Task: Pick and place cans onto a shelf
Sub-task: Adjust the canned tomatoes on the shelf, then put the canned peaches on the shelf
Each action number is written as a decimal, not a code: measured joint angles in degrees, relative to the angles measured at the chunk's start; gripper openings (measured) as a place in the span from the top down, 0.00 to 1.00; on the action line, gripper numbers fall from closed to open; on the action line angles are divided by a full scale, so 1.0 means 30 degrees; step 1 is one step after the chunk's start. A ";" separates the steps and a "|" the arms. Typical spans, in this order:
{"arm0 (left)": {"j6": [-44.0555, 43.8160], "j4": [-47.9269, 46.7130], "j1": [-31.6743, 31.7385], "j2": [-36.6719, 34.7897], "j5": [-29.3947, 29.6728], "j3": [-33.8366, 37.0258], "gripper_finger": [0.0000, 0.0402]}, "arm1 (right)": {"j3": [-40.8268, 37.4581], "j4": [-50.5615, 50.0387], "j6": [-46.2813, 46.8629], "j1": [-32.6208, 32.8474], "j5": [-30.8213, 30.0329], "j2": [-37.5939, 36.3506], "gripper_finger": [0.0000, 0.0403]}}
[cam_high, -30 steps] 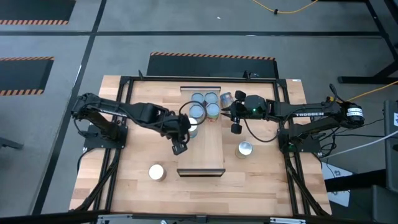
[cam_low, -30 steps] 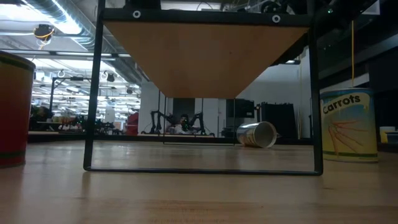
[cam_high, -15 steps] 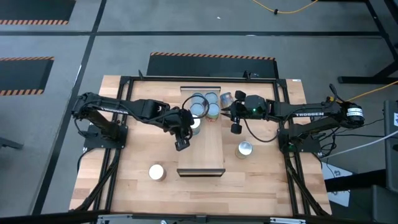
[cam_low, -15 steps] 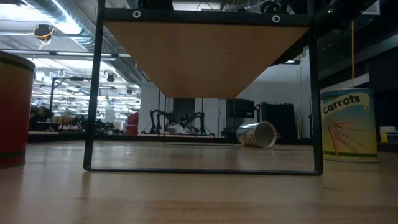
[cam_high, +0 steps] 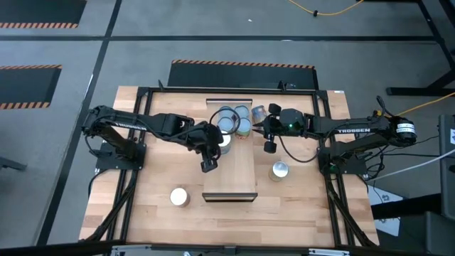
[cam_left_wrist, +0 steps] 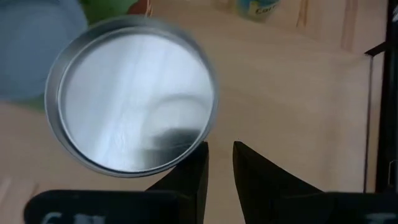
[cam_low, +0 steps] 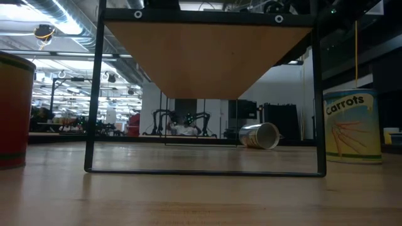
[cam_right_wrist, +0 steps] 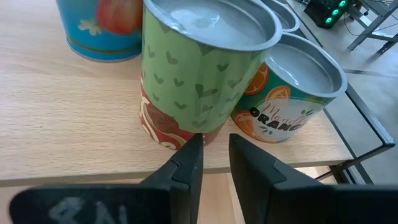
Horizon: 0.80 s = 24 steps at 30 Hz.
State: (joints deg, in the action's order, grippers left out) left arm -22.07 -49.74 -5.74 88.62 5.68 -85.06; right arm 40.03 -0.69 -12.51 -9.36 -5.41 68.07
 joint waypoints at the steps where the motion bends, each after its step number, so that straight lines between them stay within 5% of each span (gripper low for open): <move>1: 0.0046 0.0174 0.0000 0.0000 -0.0005 0.0000 0.83 | 0.0002 0.0000 0.0000 0.0005 0.0000 0.0000 0.79; 16: -0.0149 -0.1151 -0.1681 -0.0622 -0.0287 0.0015 0.83 | 0.1727 -0.2524 0.0000 -0.0730 -0.0026 -0.0960 0.79; 24: -0.4372 -0.4138 -0.3622 -0.0860 -0.0329 -0.0007 0.83 | 0.3591 -0.5604 -0.0007 -0.1807 -0.0015 -0.0976 0.79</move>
State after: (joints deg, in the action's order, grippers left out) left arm -35.19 -62.15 -16.60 86.04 4.69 -85.08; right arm 50.81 -17.50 -12.53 -14.78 -5.45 65.14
